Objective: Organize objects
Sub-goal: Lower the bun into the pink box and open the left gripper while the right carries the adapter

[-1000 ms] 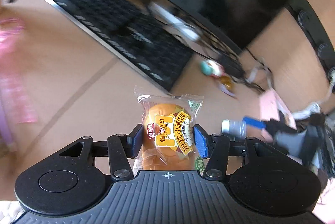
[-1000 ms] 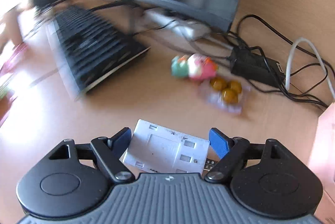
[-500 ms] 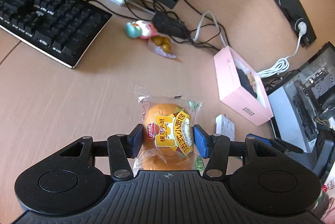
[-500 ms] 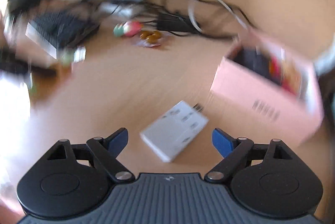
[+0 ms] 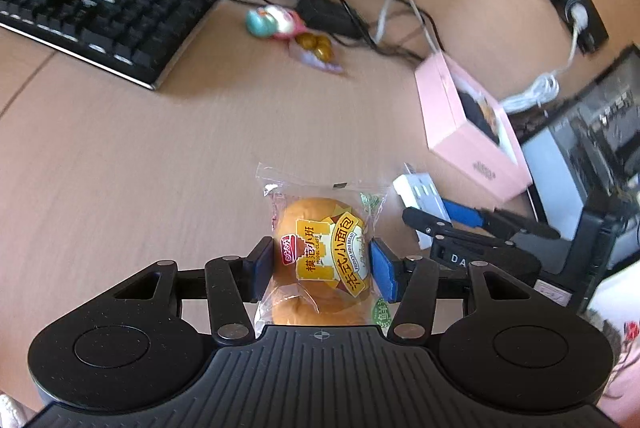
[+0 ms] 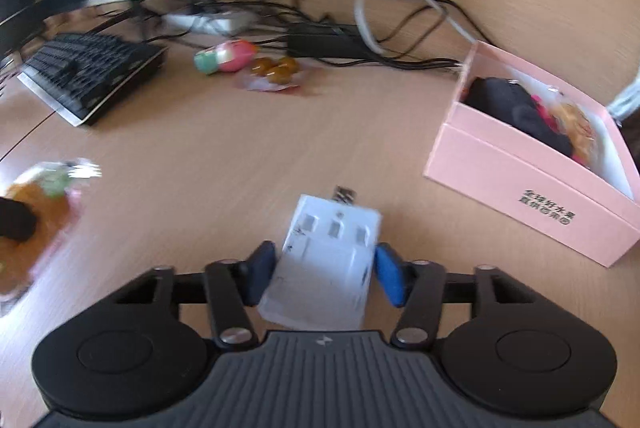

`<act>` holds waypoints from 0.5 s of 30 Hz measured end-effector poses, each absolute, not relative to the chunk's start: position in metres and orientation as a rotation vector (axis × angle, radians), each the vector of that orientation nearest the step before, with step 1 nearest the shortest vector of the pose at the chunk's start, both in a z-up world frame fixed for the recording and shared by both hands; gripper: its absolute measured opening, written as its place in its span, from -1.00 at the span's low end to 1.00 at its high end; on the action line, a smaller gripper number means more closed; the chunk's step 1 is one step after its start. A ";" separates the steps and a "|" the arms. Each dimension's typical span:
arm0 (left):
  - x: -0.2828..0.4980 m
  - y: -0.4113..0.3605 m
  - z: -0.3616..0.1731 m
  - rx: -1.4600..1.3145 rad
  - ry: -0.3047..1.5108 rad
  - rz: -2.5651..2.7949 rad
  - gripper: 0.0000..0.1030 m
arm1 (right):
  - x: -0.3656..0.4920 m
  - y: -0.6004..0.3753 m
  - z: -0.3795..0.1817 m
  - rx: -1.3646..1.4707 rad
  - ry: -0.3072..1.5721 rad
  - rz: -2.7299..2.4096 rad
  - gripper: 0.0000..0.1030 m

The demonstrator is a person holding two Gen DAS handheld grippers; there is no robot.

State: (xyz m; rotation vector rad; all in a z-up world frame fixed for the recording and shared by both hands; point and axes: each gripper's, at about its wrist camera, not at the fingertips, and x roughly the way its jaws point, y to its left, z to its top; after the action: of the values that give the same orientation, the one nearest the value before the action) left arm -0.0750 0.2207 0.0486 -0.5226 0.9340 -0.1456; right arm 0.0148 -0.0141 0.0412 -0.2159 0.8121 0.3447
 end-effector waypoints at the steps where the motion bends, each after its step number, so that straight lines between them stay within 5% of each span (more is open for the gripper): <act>1: -0.075 0.217 0.047 -0.514 0.941 -0.158 0.08 | 0.010 -0.013 0.043 -0.225 0.814 0.355 -0.08; 15: -0.041 0.112 0.062 -0.311 1.081 -0.489 0.08 | -0.079 -0.103 0.102 -0.174 0.820 0.245 -0.08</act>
State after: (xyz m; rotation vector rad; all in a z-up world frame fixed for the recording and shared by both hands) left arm -0.0406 0.1119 0.0620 -0.3112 1.0812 -0.4888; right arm -0.0787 -0.1030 0.1017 -0.1744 0.8201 0.2449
